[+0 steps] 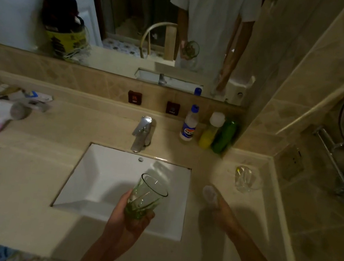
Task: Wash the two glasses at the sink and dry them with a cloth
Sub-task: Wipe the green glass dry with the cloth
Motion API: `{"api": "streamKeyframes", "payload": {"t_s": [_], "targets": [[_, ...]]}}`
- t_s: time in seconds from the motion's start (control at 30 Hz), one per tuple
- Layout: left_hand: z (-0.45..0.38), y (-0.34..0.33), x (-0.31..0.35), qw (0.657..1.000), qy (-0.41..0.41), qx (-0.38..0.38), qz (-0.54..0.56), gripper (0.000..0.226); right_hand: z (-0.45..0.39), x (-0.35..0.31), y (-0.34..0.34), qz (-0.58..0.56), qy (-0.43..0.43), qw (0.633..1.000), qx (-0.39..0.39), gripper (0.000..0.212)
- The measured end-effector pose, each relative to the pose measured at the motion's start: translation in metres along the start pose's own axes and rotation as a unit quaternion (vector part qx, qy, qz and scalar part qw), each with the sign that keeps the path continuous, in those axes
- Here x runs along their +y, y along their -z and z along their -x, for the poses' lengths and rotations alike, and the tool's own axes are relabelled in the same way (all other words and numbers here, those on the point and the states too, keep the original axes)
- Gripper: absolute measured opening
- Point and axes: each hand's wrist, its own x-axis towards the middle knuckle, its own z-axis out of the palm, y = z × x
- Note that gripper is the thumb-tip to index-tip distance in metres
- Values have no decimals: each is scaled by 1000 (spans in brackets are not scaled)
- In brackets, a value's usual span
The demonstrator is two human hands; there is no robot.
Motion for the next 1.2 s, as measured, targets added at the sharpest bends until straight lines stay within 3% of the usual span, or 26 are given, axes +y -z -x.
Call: {"api": "streamKeyframes", "payload": {"t_s": [0.1,0.2,0.27,0.33,0.4,0.47,0.5,0.57,0.63,0.73,0.83,0.9,1.03,1.2], "targets": [[-5,-8,-15,1000,-13,0,15,37,-8,20,-21,202,3,977,-66,47],[-9,-16,-26,999,-18,-15,36,45,-6,48,-41,466,48,872,-145,72],[-12,-21,-32,999,-2,-33,32,53,0,57,-49,512,81,838,-170,87],[-12,-26,-37,999,-3,-45,0,53,7,53,-46,509,77,839,-176,97],[-12,-32,-43,998,-6,-60,-23,46,17,35,-39,427,80,884,-173,78],[-10,-40,-49,995,-29,-85,-45,37,31,9,-32,190,65,976,-87,40],[-10,-45,-53,992,-49,-99,-60,35,40,-6,-27,58,57,996,-33,28],[-11,-56,-59,983,-83,-130,-96,48,56,-28,-18,-174,66,983,8,21],[-11,-69,-67,969,-113,-145,-162,56,73,-46,-17,-332,69,940,-44,29],[-11,-83,-84,935,-177,-100,-291,54,89,-58,-19,-351,101,926,-91,38],[-10,-93,-98,917,-205,-98,-326,50,91,-60,-18,-323,145,932,-78,38],[-8,-98,-101,932,-186,-92,-297,44,90,-58,-15,-297,169,939,-44,39],[-10,-93,-103,940,-165,-115,-274,63,77,-42,-1,-265,166,950,-3,48],[-18,-80,-103,942,-152,-97,-284,69,57,-35,14,-249,143,958,-19,84]]}}
